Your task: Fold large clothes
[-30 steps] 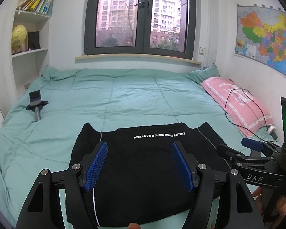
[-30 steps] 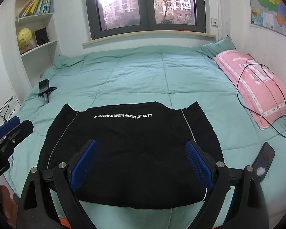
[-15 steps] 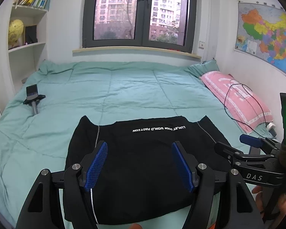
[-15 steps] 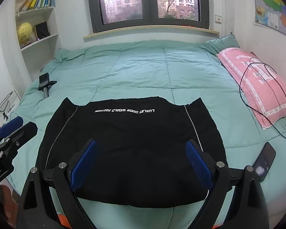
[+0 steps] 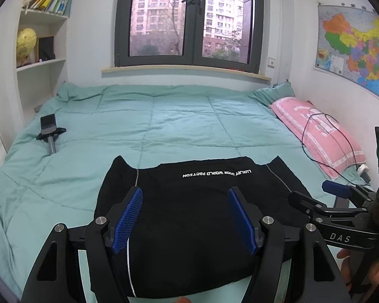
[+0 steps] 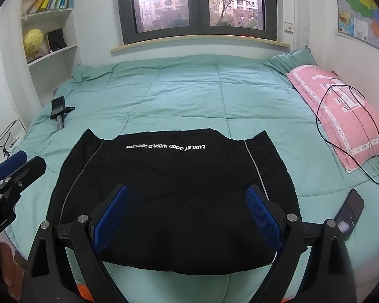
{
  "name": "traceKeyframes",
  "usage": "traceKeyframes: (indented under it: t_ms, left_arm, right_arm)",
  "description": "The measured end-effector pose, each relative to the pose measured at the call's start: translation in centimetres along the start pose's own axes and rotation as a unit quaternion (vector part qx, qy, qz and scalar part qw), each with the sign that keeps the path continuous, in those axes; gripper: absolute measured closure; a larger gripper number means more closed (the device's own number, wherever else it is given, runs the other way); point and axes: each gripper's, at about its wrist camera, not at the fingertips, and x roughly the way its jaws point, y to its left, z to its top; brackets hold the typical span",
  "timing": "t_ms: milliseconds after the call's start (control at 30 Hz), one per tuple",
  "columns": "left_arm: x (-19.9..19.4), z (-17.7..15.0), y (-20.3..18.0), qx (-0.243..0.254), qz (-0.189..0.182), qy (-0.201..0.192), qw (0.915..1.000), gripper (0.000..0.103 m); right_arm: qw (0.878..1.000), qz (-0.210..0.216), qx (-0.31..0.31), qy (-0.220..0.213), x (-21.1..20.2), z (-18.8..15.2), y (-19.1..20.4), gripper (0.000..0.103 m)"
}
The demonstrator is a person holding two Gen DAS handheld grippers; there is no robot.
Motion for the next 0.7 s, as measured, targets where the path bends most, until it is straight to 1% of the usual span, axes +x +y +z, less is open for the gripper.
traceKeyframes:
  t_ms: [200, 467, 700]
  left_arm:
    - [0.10, -0.07, -0.25, 0.004, -0.004, 0.003, 1.0000, 0.032]
    - [0.38, -0.25, -0.27, 0.006, -0.004, 0.007, 1.0000, 0.032]
    - [0.65, -0.55, 0.10, 0.002, -0.002, 0.013, 0.9999, 0.032]
  right_arm:
    - [1.000, -0.005, -0.008, -0.003, -0.25, -0.12, 0.40, 0.009]
    - [1.000, -0.004, 0.003, 0.009, 0.40, -0.17, -0.14, 0.009]
    - [1.000, -0.005, 0.007, 0.011, 0.57, -0.31, -0.45, 0.009]
